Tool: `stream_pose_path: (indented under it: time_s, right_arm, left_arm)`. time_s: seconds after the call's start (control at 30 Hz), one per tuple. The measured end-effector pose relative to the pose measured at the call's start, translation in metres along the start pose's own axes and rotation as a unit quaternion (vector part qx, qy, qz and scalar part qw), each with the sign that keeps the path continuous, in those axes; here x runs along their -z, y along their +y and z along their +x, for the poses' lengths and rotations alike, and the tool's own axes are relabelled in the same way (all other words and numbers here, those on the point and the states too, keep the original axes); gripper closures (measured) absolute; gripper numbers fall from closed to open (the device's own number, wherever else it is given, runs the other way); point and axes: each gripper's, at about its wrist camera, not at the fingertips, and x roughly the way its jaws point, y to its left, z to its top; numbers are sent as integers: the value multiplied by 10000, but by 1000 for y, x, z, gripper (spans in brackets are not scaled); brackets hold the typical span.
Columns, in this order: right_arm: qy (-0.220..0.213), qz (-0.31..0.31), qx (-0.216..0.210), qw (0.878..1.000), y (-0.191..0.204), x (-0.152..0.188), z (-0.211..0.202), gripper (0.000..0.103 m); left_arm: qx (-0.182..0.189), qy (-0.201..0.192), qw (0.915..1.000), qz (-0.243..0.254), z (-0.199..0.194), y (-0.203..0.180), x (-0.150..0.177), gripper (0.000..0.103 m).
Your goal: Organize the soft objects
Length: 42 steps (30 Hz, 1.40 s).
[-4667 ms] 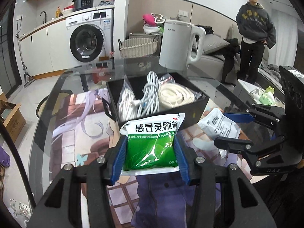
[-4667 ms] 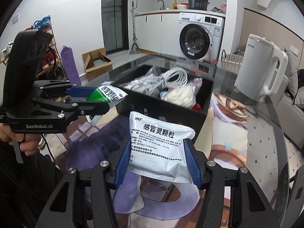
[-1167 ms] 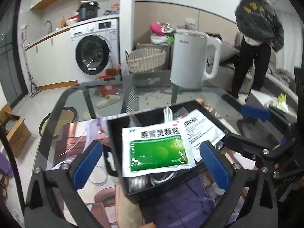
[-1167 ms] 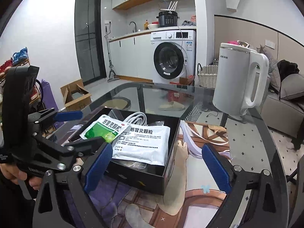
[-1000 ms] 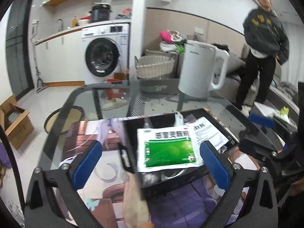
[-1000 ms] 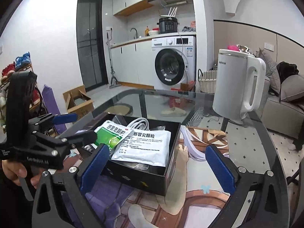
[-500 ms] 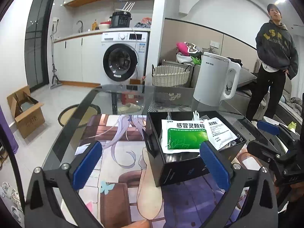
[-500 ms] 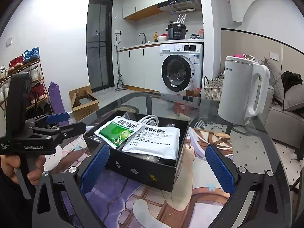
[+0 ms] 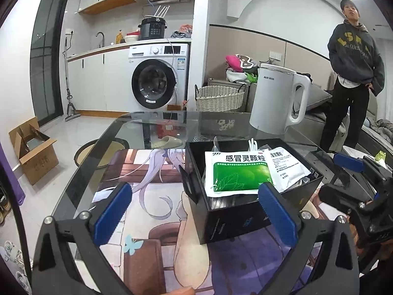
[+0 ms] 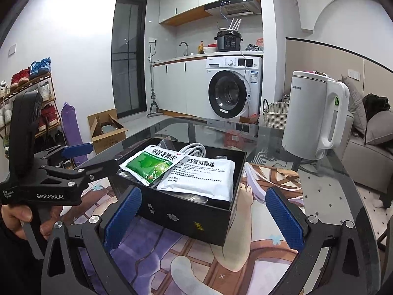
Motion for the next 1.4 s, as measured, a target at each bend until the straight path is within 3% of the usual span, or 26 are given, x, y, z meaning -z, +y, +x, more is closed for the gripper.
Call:
stream_pose_path:
  time_s: [1.4]
  right_arm:
    - [-141,-3,-16,9999,2,-2,-5,0]
  left_arm:
    - [-10,-56,9999,116,0,-9,1,0]
